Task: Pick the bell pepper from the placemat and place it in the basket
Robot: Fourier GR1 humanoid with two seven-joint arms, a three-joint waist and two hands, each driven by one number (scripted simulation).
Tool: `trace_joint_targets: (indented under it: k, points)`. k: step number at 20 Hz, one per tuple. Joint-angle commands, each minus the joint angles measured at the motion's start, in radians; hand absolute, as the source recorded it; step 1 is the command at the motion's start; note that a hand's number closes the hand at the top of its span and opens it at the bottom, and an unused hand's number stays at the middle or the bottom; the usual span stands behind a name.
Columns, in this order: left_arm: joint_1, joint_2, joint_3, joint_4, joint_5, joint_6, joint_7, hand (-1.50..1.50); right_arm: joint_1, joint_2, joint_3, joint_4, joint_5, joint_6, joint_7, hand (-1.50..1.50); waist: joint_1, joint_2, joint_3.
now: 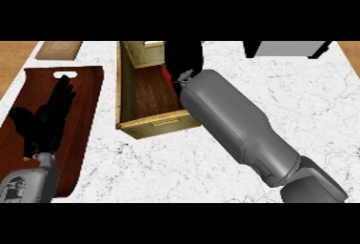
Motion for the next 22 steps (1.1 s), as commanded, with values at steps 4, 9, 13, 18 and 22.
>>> trace_joint_targets:
  k: [4,9,13,18,22]
  points:
    - [-0.001,0.041,0.042,0.026,0.036,-0.049,-0.034,0.00,0.057,0.000,0.016,-0.047,-0.035,-0.136,0.069,-1.50,0.008,0.003,0.000]
    - [-0.070,0.023,0.031,0.071,0.007,-0.008,-0.014,0.00,0.036,0.000,-0.066,-0.149,-0.079,-0.244,0.048,-1.50,-0.003,0.003,0.000]
    - [-0.046,0.020,0.015,0.018,0.006,-0.012,0.021,0.00,0.041,0.000,-0.145,-0.211,-0.119,-0.375,0.075,-1.50,-0.005,0.001,0.001]
    - [-0.009,0.030,0.038,-0.006,0.015,-0.010,0.030,0.00,0.078,-0.056,-0.278,-0.353,-0.173,-0.372,0.132,-1.50,-0.026,-0.007,0.001]
    - [-0.019,0.043,0.053,0.018,0.022,-0.019,0.013,0.00,0.213,-0.083,-0.312,-0.504,-0.187,-0.411,0.165,-1.50,-0.038,-0.007,0.001]
